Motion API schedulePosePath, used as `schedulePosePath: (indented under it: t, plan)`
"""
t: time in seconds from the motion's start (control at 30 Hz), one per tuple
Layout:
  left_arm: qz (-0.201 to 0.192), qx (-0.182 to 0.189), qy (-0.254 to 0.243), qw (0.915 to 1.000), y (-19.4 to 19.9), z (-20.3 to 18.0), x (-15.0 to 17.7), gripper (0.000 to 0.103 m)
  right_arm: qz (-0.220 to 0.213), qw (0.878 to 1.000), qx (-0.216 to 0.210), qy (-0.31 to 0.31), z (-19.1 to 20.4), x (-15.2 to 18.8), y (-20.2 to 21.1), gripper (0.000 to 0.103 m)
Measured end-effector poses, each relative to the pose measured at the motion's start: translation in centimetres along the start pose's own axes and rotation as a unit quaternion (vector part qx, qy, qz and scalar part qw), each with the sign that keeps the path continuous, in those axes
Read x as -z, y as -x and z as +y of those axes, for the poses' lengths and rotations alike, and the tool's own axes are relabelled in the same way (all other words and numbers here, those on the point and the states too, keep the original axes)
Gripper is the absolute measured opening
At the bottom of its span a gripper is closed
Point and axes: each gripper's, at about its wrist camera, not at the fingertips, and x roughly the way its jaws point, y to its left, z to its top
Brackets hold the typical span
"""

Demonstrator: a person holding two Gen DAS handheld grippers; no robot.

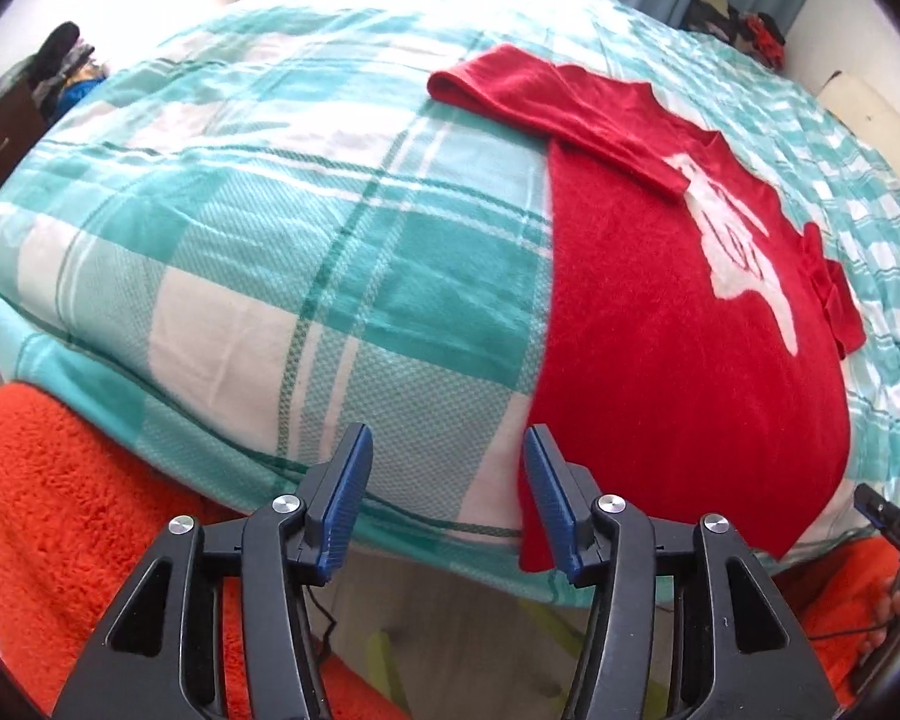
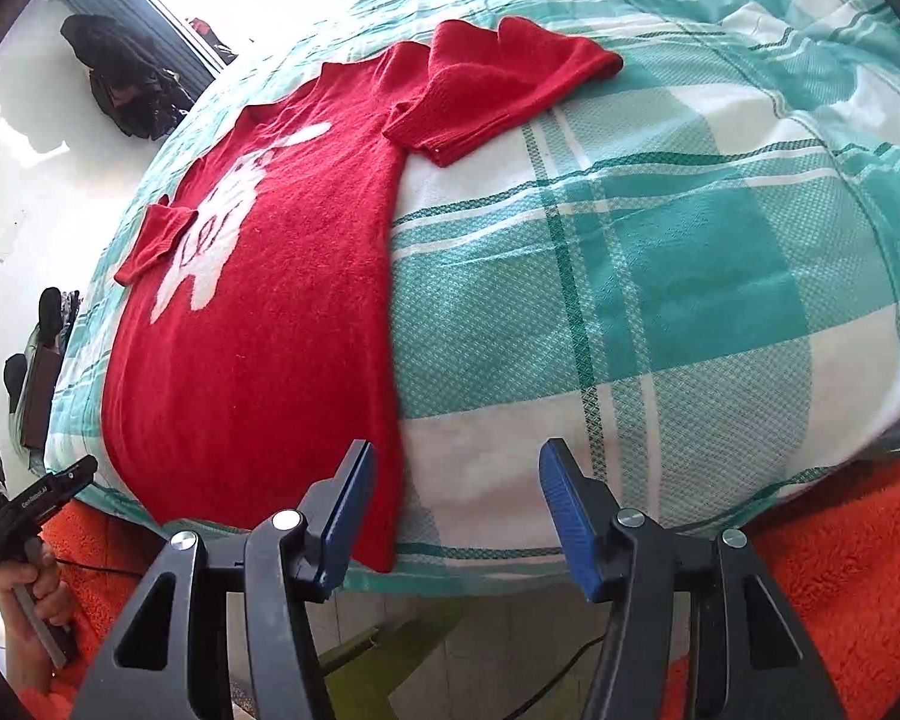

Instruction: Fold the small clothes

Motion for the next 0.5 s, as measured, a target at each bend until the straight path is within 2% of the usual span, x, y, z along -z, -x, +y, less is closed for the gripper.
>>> schedulePosePath:
  t: [0.03, 0.13, 0.2, 0.27, 0.3, 0.37, 0.4, 0.47, 0.5]
  plan:
    - [-0.013, -0.008, -0.001, 0.9999, 0.2, -0.1, -0.1, 0.064, -0.008, 1.000, 0.004, 0.011, 0.3, -0.1, 0.3, 0.057]
    - [-0.038, -0.023, 0.006, 0.9990, 0.1, 0.2, -0.5, 0.065, -0.035, 0.996, 0.022, 0.076, 2.1, -1.5, 0.7, 0.057]
    - [-0.054, -0.021, 0.017, 0.9982, 0.1, 0.7, -0.5, 0.065, -0.058, 0.987, 0.045, 0.140, 3.3, -3.4, 0.5, 0.057]
    - [-0.059, -0.017, 0.038, 0.9974, -0.2, 1.4, -0.8, 0.065, -0.102, 0.974, 0.053, 0.195, 3.9, -5.9, 0.4, 0.057]
    - [-0.058, -0.011, 0.051, 0.9969, -0.3, 1.8, -0.9, 0.065, -0.117, 0.966, 0.057, 0.224, 4.0, -7.3, -0.1, 0.057]
    - [-0.059, -0.004, 0.074, 0.9955, -0.5, 2.5, -1.1, 0.065, -0.111, 0.946, 0.083, 0.295, 4.5, -9.7, -2.1, 0.057]
    - [-0.060, -0.003, 0.082, 0.9948, -0.6, 2.8, -1.2, 0.065, -0.095, 0.931, 0.102, 0.336, 5.0, -10.6, -3.7, 0.057]
    - [-0.057, -0.002, 0.093, 0.9941, -0.7, 3.1, -1.3, 0.065, -0.054, 0.895, 0.135, 0.422, 5.7, -11.4, -7.1, 0.055]
    - [-0.055, -0.003, 0.095, 0.9939, -0.7, 3.3, -1.2, 0.065, -0.037, 0.881, 0.135, 0.452, 5.8, -11.4, -8.1, 0.052]
